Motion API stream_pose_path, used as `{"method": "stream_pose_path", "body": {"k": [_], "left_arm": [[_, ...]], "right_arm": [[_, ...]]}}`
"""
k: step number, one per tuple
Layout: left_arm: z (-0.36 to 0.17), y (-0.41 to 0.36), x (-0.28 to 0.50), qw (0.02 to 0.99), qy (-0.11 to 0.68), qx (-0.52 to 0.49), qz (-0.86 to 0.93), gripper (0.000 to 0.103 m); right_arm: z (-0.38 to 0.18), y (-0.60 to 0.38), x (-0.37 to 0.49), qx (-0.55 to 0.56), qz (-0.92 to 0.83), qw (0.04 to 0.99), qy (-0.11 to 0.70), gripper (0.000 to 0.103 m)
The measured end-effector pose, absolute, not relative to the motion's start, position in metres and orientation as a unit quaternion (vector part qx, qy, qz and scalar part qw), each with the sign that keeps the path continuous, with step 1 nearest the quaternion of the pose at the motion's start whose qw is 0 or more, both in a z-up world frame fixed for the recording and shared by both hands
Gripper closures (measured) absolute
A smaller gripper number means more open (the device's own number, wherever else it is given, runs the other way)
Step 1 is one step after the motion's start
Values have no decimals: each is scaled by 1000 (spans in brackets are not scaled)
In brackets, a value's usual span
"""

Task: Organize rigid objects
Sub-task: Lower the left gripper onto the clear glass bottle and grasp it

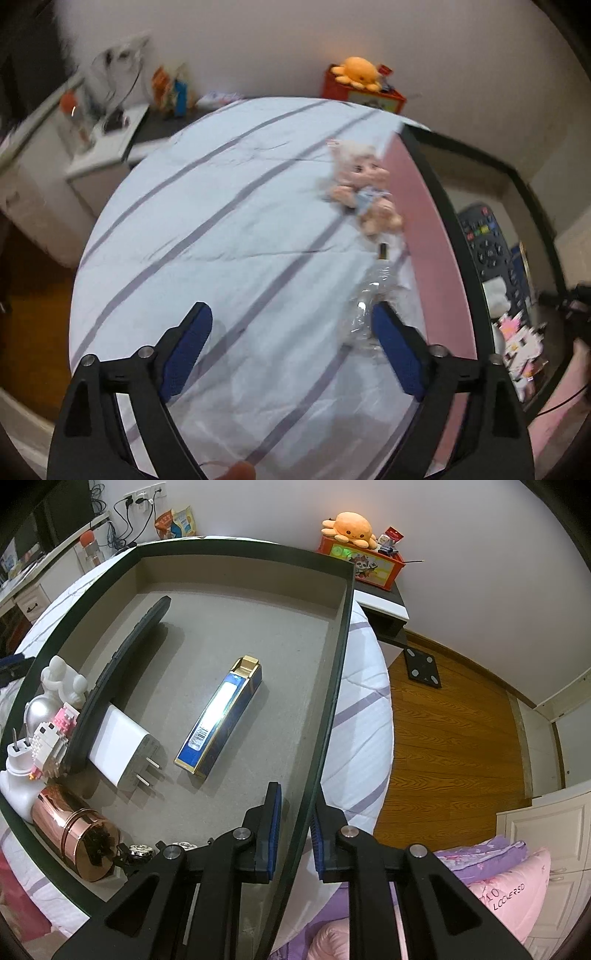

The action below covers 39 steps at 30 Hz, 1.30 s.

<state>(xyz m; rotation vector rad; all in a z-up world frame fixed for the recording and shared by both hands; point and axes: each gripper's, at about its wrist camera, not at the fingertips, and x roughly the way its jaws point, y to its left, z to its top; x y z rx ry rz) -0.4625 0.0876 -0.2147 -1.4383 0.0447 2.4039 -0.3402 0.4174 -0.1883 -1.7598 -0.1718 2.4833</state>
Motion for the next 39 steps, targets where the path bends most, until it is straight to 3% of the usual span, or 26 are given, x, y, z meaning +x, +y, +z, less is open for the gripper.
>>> {"method": "stream_pose_path", "body": {"k": [9, 20, 23, 29, 34, 39], "left_arm": [[-204, 126, -429, 252, 114, -453, 847, 16], [-220, 141, -448, 268, 88, -489, 825, 21], [-219, 142, -442, 272, 115, -486, 823, 36], [-231, 152, -442, 259, 158, -492, 816, 39], [-228, 157, -446, 261, 159, -488, 818, 52], [-228, 159, -444, 260, 154, -486, 820, 53]], "right_arm": [[-189, 417, -339, -576, 814, 48, -56, 87], [-187, 418, -337, -576, 814, 42, -53, 87], [-187, 417, -337, -577, 814, 42, -55, 87], [-187, 418, -336, -577, 814, 44, -56, 87], [-188, 418, -336, -578, 813, 44, -57, 87], [-188, 418, -336, -579, 812, 44, -57, 87]]}}
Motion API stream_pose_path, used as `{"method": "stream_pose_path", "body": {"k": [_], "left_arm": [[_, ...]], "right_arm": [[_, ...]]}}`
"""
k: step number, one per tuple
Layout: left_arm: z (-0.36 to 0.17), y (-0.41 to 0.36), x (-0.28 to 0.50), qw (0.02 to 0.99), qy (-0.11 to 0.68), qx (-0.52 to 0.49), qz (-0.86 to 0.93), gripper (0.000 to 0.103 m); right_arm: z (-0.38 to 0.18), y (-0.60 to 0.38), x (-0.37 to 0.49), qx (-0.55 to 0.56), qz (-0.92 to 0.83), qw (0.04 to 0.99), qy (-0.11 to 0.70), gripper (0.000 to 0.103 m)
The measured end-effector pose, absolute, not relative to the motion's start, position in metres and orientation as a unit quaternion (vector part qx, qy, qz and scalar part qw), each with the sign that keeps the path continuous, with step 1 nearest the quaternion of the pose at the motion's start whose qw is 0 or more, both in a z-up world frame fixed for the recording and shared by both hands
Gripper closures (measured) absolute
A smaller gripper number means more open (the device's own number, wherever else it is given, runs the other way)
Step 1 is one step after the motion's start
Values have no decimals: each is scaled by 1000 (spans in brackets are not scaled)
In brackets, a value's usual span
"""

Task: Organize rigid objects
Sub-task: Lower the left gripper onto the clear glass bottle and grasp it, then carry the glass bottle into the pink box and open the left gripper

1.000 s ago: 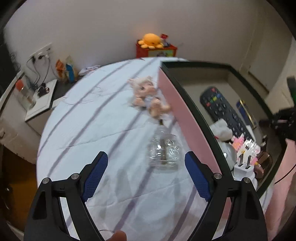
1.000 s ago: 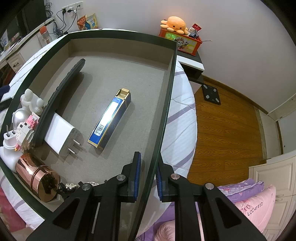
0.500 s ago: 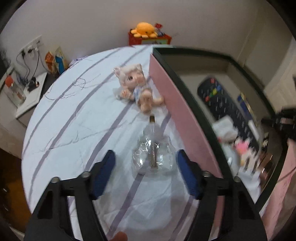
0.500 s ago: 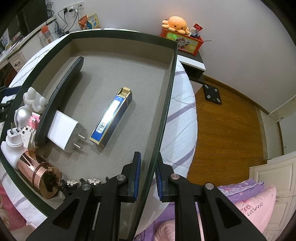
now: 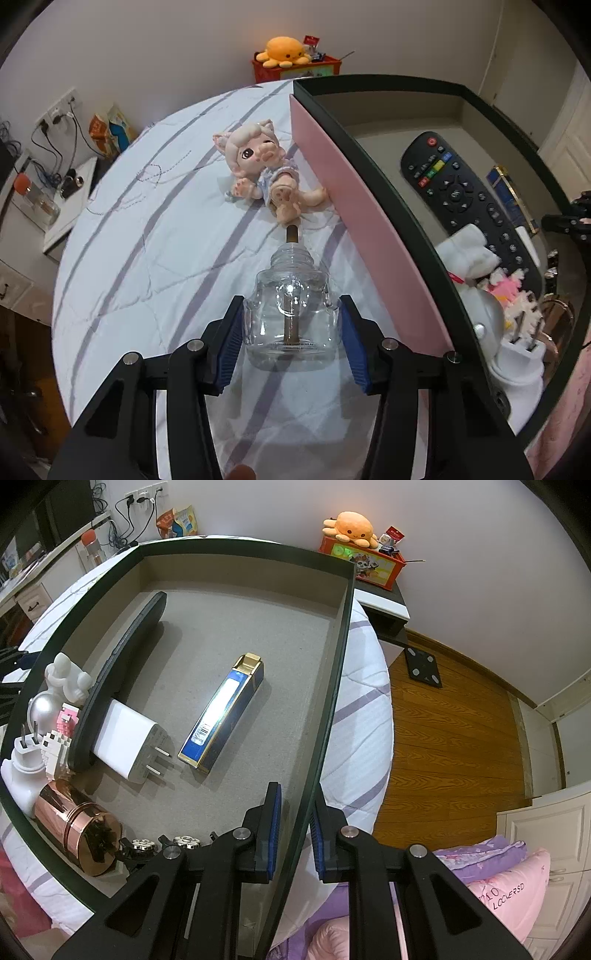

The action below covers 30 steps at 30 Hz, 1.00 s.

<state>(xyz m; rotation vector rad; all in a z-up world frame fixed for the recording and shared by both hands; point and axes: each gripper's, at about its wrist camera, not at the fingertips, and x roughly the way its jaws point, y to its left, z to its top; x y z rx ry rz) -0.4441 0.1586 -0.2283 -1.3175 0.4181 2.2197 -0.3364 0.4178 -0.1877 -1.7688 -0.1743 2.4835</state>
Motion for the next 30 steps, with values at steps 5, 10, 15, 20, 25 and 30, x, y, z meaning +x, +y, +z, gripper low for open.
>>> {"method": "stream_pose_path", "body": {"k": [5, 10, 15, 20, 25, 30], "left_arm": [[-220, 144, -441, 261, 127, -488, 823, 53], [-196, 143, -430, 270, 118, -473, 830, 53], [-165, 163, -417, 305, 119, -443, 834, 53], [-150, 204, -409, 337, 136, -429, 827, 53], [-151, 249, -407, 350, 158, -432, 816, 53], [-162, 283, -410, 349, 180, -444, 805, 53]], "right_arm": [[-187, 418, -336, -579, 812, 44, -59, 87], [-186, 419, -337, -579, 812, 43, -59, 87], [-186, 418, -337, -578, 813, 42, -55, 87], [-186, 417, -335, -576, 815, 38, -51, 87], [-185, 418, -333, -572, 819, 31, -39, 87], [-183, 415, -331, -570, 820, 27, -39, 87]]}}
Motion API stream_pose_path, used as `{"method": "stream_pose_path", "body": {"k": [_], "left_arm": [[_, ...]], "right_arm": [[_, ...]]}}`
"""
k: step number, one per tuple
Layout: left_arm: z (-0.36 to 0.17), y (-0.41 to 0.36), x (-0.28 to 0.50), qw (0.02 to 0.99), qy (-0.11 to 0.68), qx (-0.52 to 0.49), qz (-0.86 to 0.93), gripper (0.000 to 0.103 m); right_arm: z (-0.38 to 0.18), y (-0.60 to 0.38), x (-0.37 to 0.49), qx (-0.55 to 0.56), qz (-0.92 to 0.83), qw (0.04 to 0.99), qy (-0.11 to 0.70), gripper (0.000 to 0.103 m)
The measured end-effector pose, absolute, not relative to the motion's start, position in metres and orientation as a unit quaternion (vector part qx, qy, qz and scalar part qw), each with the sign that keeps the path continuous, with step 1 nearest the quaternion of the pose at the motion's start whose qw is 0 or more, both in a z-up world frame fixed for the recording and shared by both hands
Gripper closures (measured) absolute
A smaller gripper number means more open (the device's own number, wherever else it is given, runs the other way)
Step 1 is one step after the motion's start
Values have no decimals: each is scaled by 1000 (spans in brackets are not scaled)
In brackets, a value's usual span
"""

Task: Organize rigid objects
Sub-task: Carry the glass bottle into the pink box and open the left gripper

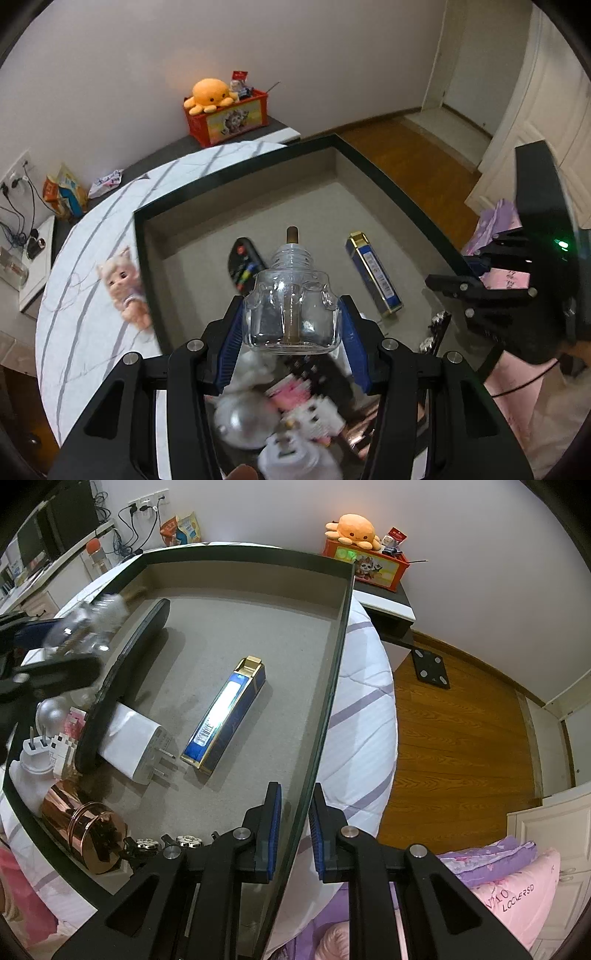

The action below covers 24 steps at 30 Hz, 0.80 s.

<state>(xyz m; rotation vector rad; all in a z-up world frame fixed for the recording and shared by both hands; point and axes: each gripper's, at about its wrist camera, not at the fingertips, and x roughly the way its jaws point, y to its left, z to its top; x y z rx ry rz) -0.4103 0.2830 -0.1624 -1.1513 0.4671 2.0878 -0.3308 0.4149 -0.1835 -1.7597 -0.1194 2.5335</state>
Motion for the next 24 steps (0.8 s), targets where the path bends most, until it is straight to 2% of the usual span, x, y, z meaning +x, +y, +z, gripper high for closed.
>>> {"method": "stream_pose_path", "body": {"k": [6, 10, 14, 17, 24], "left_arm": [[-176, 296, -415, 339, 199, -456, 798, 52], [-168, 288, -411, 350, 180, -450, 802, 43], [-149, 250, -412, 340, 157, -429, 822, 38], [-142, 210, -429, 307, 138, -424, 841, 27], [-160, 140, -473, 243, 96, -450, 854, 27]], "right_arm": [[-181, 414, -326, -568, 822, 20, -36, 87], [-180, 412, -324, -567, 823, 18, -35, 87], [-180, 409, -323, -567, 823, 18, -36, 87], [-179, 405, -322, -568, 822, 22, -42, 87], [-180, 407, -326, -570, 820, 25, -44, 87]]}}
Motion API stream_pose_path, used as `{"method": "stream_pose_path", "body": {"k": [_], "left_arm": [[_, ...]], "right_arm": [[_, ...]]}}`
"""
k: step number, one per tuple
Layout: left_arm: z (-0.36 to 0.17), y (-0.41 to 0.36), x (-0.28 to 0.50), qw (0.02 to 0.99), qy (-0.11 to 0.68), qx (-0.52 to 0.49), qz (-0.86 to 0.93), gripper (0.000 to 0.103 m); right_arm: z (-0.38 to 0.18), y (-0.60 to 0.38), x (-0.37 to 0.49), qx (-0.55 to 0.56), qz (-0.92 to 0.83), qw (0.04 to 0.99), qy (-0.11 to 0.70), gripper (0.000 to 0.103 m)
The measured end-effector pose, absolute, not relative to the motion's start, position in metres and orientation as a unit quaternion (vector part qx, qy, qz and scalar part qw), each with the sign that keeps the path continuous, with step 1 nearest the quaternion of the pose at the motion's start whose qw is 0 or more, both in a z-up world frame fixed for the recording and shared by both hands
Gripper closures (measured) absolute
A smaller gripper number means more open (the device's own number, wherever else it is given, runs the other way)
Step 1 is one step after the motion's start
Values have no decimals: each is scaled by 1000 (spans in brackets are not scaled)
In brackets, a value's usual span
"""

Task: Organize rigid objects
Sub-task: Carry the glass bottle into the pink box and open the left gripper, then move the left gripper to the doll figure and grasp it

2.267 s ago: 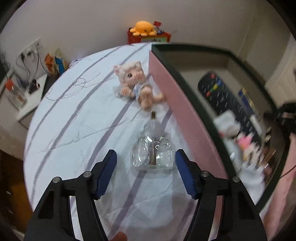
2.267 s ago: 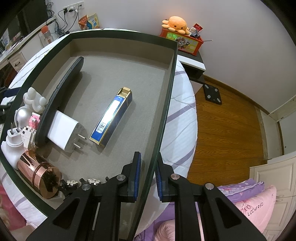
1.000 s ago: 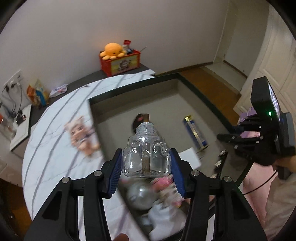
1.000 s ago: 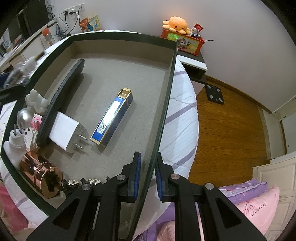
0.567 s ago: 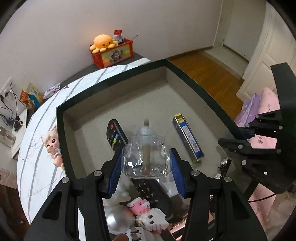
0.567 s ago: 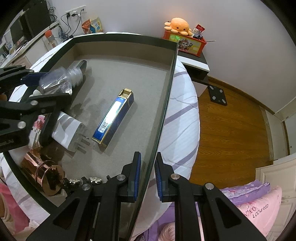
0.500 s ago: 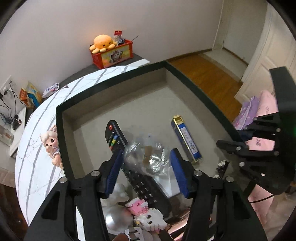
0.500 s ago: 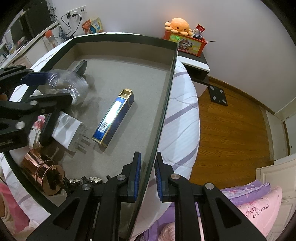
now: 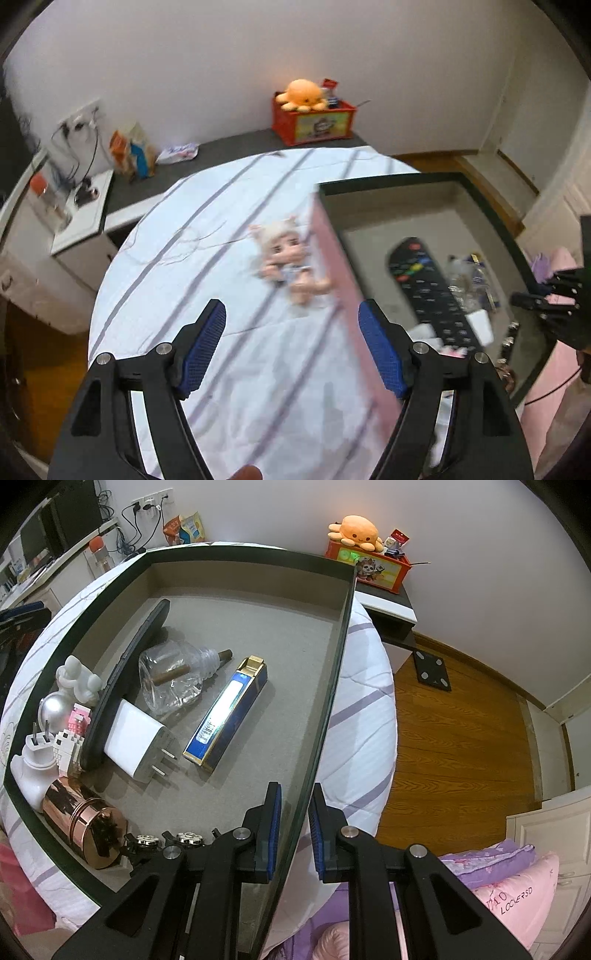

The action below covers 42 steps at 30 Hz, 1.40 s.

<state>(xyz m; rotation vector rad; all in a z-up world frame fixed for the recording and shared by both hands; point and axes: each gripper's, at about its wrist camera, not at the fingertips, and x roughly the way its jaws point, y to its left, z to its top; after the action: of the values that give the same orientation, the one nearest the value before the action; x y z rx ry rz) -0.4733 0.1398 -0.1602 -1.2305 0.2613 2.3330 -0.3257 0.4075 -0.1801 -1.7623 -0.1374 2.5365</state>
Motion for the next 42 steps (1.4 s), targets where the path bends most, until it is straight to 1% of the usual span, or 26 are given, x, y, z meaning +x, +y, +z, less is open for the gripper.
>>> {"method": "stream_pose_path", "body": {"k": [7, 18, 20, 24, 28, 29, 30, 31, 32, 40, 42], "left_arm": [[-186, 141, -506, 219, 54, -473, 851, 27], [-216, 163, -545, 211, 37, -504, 837, 27], [-223, 166, -552, 209, 35, -511, 833, 25], [-229, 165, -563, 206, 7, -514, 833, 22], [-233, 162, -565, 222, -10, -513, 829, 25], [-232, 162, -564, 225, -9, -513, 829, 29], [-231, 162, -563, 234, -9, -513, 826, 43], [-230, 163, -561, 245, -7, -514, 822, 49], [-230, 166, -560, 249, 2, -516, 819, 52], [-227, 164, -552, 247, 35, -512, 822, 52], [-225, 166, -550, 232, 47, -510, 827, 48]], "right_arm": [[-181, 403, -325, -574, 816, 34, -57, 87], [-183, 398, -324, -573, 816, 36, -67, 87], [-184, 395, -323, -573, 816, 36, -69, 87], [-183, 396, -323, -573, 816, 35, -69, 87], [-183, 397, -323, -573, 816, 36, -70, 87], [-183, 396, -323, -573, 816, 36, -71, 87], [-185, 401, -323, -573, 816, 37, -72, 87], [-185, 401, -322, -574, 815, 38, -73, 87], [-185, 403, -324, -574, 815, 38, -75, 87], [-185, 409, -329, -576, 813, 37, -73, 87], [-185, 409, -330, -576, 813, 37, -74, 87]]}}
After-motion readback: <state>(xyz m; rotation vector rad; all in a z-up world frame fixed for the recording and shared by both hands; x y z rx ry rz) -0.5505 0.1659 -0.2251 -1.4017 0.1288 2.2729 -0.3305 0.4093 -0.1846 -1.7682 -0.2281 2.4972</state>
